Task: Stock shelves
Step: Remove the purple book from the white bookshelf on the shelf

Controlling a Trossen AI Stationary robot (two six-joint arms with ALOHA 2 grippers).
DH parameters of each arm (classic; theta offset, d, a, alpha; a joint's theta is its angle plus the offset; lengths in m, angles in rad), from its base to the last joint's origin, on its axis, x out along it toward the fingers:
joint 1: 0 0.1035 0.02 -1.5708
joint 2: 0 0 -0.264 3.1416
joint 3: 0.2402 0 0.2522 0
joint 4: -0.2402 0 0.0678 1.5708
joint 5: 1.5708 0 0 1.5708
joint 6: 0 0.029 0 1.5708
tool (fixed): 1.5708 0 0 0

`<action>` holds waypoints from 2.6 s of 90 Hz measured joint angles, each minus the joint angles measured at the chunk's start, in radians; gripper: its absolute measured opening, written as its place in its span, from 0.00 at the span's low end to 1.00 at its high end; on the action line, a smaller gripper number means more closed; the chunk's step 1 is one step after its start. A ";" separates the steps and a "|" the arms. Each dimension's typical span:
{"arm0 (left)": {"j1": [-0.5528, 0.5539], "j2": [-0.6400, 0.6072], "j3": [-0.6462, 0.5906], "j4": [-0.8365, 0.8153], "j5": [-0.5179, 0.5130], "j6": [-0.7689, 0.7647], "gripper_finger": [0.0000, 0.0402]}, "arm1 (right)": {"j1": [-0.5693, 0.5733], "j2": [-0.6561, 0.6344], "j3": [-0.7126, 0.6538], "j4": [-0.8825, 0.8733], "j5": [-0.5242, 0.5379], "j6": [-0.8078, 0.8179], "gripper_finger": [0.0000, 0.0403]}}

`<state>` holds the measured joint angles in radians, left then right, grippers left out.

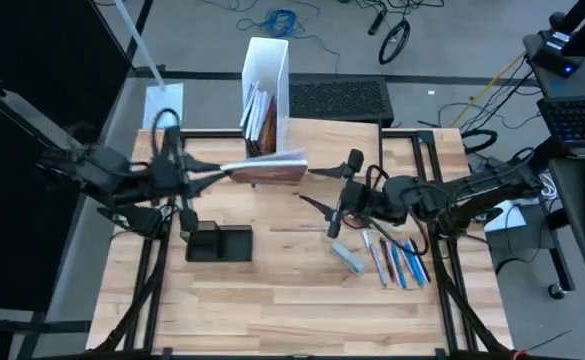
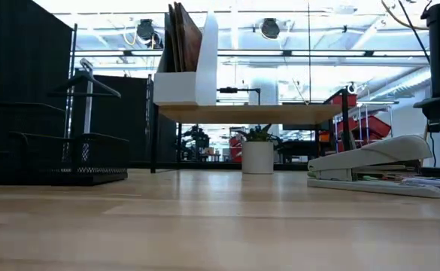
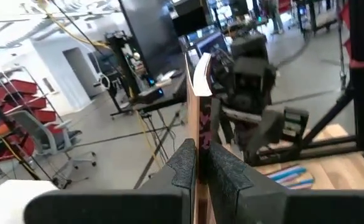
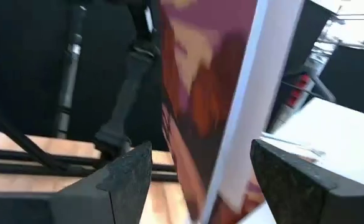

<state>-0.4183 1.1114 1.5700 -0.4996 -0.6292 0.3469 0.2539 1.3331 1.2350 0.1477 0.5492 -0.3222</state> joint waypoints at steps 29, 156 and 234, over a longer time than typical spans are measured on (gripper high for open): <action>0.001 0.078 0.000 0.016 0.056 -0.001 0.03 | -0.005 0.005 0.000 0.006 -0.187 0.025 0.62; 0.001 0.081 -0.001 -0.156 -0.131 -0.001 0.42 | -0.029 0.022 -0.381 0.023 -0.216 0.833 0.00; 0.001 0.081 -0.001 -0.157 -0.132 -0.002 0.42 | -0.066 0.435 -0.535 0.413 -0.260 1.350 0.02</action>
<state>-0.4175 1.1923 1.5692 -0.6563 -0.7609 0.3447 0.1881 1.7678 0.7002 0.5606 0.2889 1.0281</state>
